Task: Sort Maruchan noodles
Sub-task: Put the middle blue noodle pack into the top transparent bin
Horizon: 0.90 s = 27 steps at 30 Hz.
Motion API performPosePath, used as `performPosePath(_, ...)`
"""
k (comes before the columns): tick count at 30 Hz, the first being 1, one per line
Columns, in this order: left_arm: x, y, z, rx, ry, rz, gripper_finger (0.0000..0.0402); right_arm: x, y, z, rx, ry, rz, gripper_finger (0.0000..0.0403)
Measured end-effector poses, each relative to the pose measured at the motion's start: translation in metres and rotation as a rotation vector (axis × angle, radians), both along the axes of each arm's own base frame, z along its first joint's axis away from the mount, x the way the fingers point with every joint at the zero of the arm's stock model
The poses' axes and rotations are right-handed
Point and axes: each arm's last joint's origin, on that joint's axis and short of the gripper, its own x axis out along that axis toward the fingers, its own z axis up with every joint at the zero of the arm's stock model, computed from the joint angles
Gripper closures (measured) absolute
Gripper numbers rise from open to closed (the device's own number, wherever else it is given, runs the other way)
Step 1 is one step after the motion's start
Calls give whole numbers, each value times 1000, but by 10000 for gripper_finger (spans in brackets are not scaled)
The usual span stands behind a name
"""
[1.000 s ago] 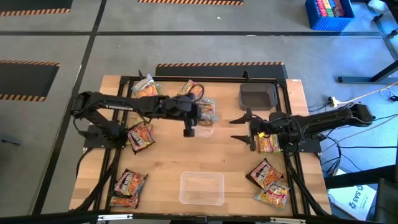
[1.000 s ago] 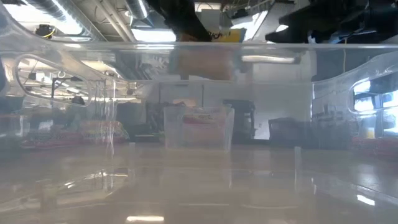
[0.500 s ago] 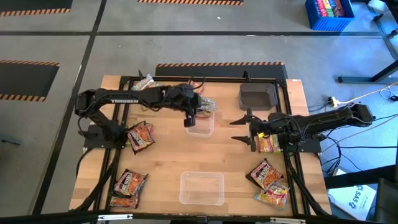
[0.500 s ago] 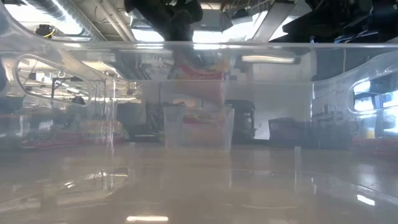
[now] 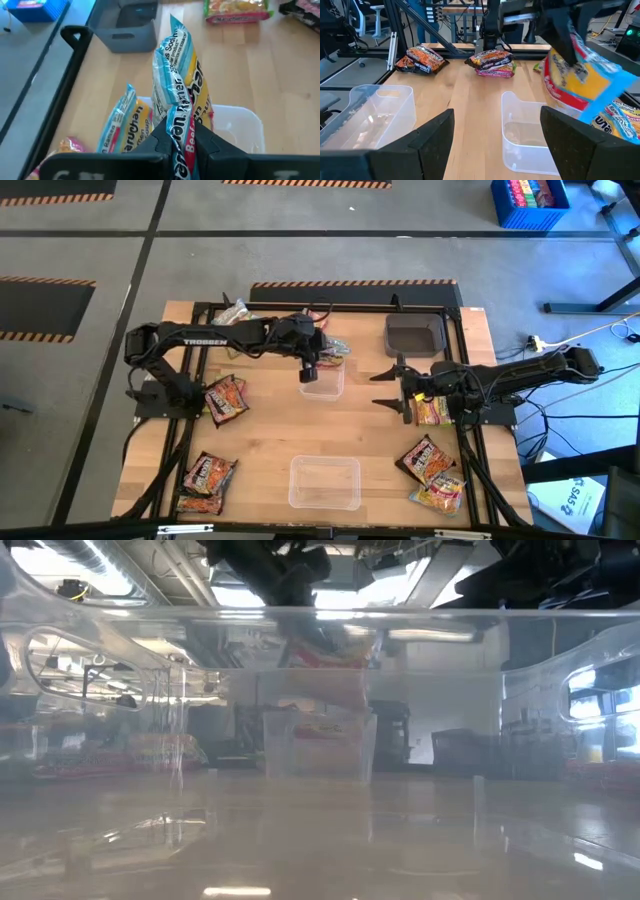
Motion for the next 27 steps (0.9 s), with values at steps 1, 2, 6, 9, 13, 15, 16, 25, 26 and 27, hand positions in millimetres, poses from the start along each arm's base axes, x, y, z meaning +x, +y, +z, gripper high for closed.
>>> performPosePath(1, -2, 2, -3, -5, 24, 5, 380, 0, 0, 0, 0, 1, 0, 127)
performPosePath(2, -1, 3, -6, -7, 37, 8, 380, 0, 0, 0, 0, 1, 0, 127)
performPosePath(6, 4, 9, -14, 5, 46, 12, 381, 0, 0, -1, 0, 10, 0, 127)
performPosePath(9, 7, 13, -17, 5, 32, 17, 381, 0, 0, -2, -1, 15, 0, 127)
performPosePath(13, 12, 16, -20, 14, 14, 14, 381, 0, 0, -2, 3, 18, -1, 127)
performPosePath(15, 12, 17, -20, 4, 5, 5, 381, 0, 0, -2, 3, 19, -1, 127)
performPosePath(16, 13, 18, -20, 2, -5, 0, 381, 0, 0, -2, 3, 19, -1, 127)
performPosePath(25, 11, 23, -44, -4, -44, 1, 381, 0, 0, -2, 3, 14, 1, 127)
performPosePath(26, 10, 23, -48, -4, -50, 3, 381, 0, 0, -2, 3, 13, 1, 127)
performPosePath(27, 10, 24, -51, -3, -67, 3, 381, 0, 0, -2, 3, 13, 2, 127)
